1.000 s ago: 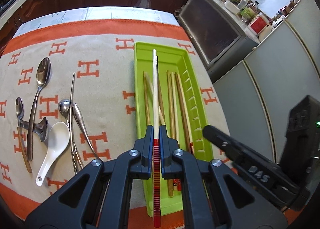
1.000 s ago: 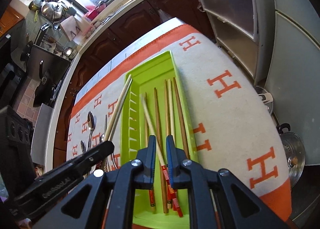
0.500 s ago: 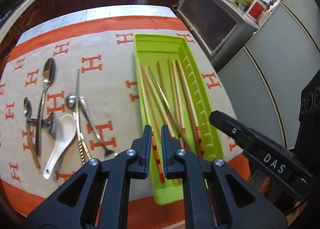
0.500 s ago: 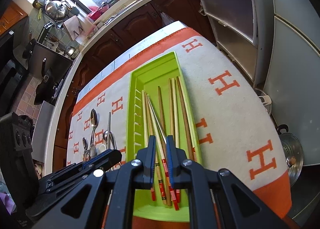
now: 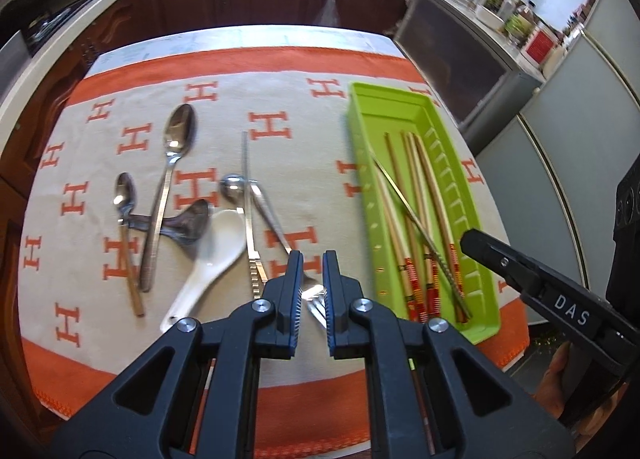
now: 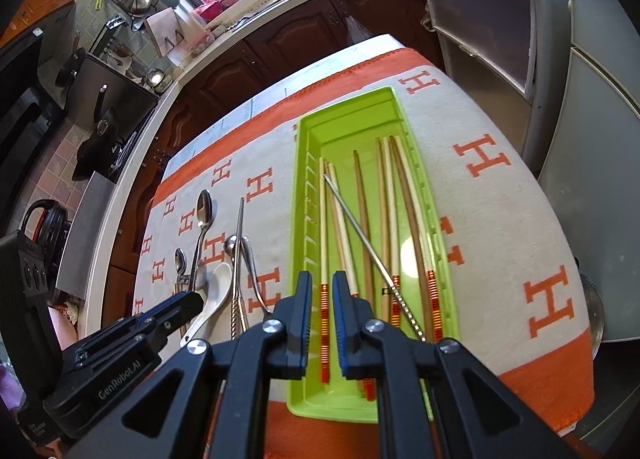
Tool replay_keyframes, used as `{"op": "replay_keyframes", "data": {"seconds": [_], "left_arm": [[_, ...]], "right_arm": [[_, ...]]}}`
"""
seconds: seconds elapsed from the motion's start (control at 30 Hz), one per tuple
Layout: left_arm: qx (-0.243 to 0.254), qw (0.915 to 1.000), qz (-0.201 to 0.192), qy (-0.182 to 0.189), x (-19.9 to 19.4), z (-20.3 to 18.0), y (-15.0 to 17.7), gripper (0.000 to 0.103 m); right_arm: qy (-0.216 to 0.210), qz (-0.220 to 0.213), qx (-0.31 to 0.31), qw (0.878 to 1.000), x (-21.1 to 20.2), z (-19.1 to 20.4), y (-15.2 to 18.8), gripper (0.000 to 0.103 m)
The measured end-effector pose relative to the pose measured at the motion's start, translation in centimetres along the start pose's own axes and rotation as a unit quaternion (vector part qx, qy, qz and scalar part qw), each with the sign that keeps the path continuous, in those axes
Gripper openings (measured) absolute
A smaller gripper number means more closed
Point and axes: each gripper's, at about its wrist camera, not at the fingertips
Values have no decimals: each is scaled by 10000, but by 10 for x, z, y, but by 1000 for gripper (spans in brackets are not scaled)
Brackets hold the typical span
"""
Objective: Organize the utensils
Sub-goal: 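Move both open tools back over the spoons and fork on the cloth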
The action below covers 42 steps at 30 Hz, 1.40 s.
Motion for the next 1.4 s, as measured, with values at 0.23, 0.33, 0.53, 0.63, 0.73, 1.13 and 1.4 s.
{"op": "replay_keyframes", "data": {"seconds": [0.23, 0.33, 0.53, 0.63, 0.73, 1.13, 1.4], "left_arm": [[-255, 9996, -94, -78, -6, 30, 7, 7], [-329, 9993, -146, -144, -8, 42, 10, 7], [-437, 9986, -193, -246, -8, 61, 13, 7], [-508, 9981, -210, -273, -9, 71, 16, 7], [-558, 9976, -246, -330, -10, 80, 19, 7], [-768, 9950, -298, -559, -11, 115, 28, 7], [-926, 9937, -198, -598, -2, 136, 30, 7]], "right_arm": [[42, 94, -276, 9996, 8, 26, 7, 10], [68, 134, -383, 9992, 12, 35, 10, 10], [132, 239, -597, 9978, 21, 53, 15, 10], [151, 288, -670, 9972, 26, 61, 16, 10], [181, 345, -731, 9966, 32, 68, 18, 10], [273, 516, -892, 9943, 52, 87, 22, 10], [326, 643, -923, 9931, 67, 93, 20, 10]]}}
Point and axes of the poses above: each gripper's, at about its wrist camera, not at the fingertips, and x roughly the way its jaws point, z to its left, y to its underside, and after that the axes turned 7 degrees about x, right-handed
